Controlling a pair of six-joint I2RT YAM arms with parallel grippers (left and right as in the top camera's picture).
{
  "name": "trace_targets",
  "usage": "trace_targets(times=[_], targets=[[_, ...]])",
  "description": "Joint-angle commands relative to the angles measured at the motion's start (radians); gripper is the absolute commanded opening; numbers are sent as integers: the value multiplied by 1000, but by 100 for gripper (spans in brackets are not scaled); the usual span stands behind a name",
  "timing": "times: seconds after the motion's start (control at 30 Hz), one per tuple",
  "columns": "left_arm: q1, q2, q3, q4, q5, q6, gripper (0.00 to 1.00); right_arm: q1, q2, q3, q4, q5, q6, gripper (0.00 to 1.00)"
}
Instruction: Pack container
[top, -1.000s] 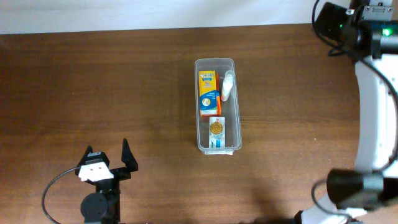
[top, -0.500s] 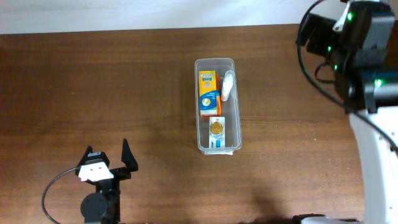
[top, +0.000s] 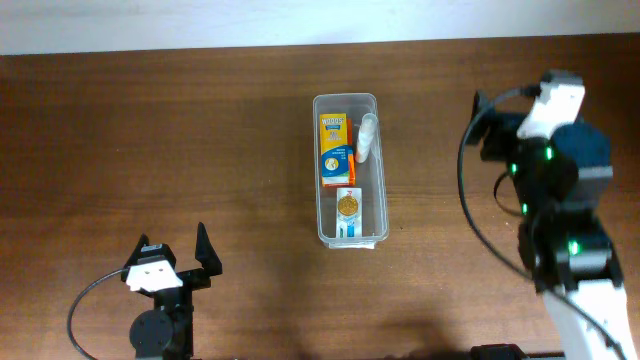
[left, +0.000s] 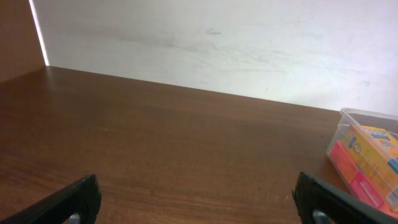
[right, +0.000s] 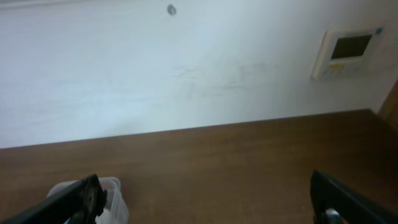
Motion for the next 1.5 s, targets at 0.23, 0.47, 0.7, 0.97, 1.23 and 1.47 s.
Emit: trace_targets(times=[0.23,0.47,0.7,0.97,1.23,1.47], targets=[[3,-7,-3,-1,-11,16,99,1,-389,-293,98,-60,-29,98],[3,-7,-3,-1,-11,16,99,1,-673,-507,118,-59,-30,98],[3,-7,-3,-1,-10,16,99,1,-838,-665,169,-60,-30,98],[3,-7,-3,-1,-11,16,99,1,-978,-776,200,-86,-49,98],[3,-7,-3,-1,-11,16,99,1,-1014,-824,217,-150,-197,98],[3,-7,-3,-1,-11,16,99,1,-1014,-867,224,-145,-212,98]])
